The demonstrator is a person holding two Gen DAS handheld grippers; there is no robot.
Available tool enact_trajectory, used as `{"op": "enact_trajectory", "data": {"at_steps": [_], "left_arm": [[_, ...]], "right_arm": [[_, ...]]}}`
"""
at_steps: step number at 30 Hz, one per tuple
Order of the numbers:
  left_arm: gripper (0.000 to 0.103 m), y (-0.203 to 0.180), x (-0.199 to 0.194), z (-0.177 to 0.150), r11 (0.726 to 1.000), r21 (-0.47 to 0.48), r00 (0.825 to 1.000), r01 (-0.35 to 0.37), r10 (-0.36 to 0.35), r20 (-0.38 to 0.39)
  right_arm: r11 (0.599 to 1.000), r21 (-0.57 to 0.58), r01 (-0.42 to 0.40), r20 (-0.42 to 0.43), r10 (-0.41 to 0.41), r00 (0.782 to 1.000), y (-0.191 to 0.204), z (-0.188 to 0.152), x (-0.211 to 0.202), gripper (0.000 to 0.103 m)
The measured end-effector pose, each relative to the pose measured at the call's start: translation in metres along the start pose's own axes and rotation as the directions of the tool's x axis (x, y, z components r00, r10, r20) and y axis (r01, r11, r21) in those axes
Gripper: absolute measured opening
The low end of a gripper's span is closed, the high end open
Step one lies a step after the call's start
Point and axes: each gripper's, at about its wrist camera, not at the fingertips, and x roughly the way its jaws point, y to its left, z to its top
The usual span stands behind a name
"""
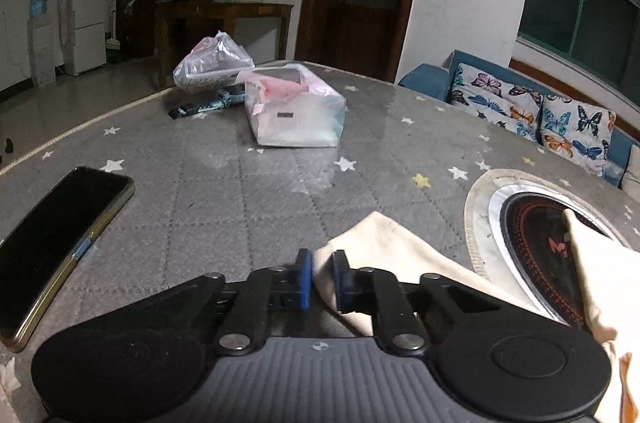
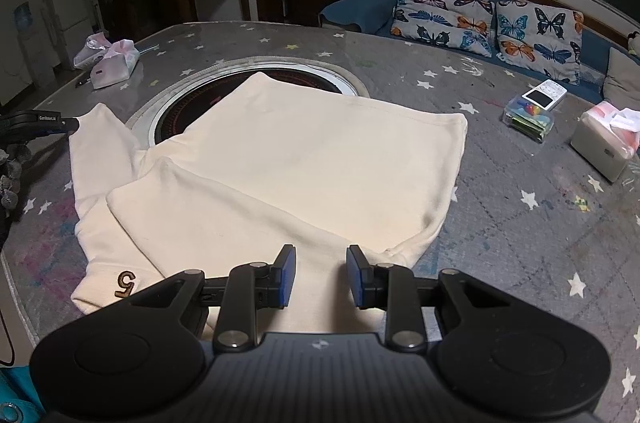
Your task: Fold clothes
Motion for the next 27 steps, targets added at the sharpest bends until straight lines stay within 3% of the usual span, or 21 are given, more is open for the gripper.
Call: {"op": "enact_trajectory", "data": {"at_steps": [5, 8, 12, 16, 19, 25, 27], "left_arm": [[0.006, -0.016, -0.026, 0.009, 0.992, 0.008, 0.991, 0.129, -0.129, 0.033], [0.006, -0.039, -0.053, 0.015, 0.965, 0.023, 0.964, 0.262, -0.263, 0.048], [0.006, -0.083, -0.091, 0.015, 0.894, 0.095, 0.894, 0.438, -0.444, 0.052], [0.006, -0.127, -0.122, 0.006, 0.79, 0.155, 0.798, 0.594, -0.603, 0.015], [0.006, -0.16, -0.135, -0.009, 0.711, 0.208, 0.731, 0.672, -0.682, -0.03], [0.006, -0.209, -0.13, -0.043, 0.618, 0.239, 0.658, 0.749, -0.737, -0.154], [0.006, -0.219, -0.124, -0.056, 0.602, 0.248, 0.648, 0.759, -0.735, -0.198]], "right_arm": [[1.0, 0.006, 0.0, 0.014, 0.0, 1.0, 0.0, -0.002, -0.006, 0.027], [1.0, 0.013, 0.0, 0.028, -0.001, 1.0, -0.001, -0.003, -0.011, 0.027], [1.0, 0.024, 0.0, 0.047, -0.001, 0.999, -0.004, -0.006, -0.018, 0.027], [0.999, 0.045, 0.0, 0.062, -0.003, 0.998, -0.009, -0.012, -0.025, 0.027], [0.998, 0.068, 0.0, 0.071, -0.004, 0.997, -0.014, -0.017, -0.031, 0.027], [0.994, 0.108, 0.017, 0.082, -0.026, 0.996, -0.026, -0.023, -0.04, 0.027], [0.992, 0.122, 0.022, 0.081, -0.032, 0.996, -0.03, -0.025, -0.041, 0.027]]}}
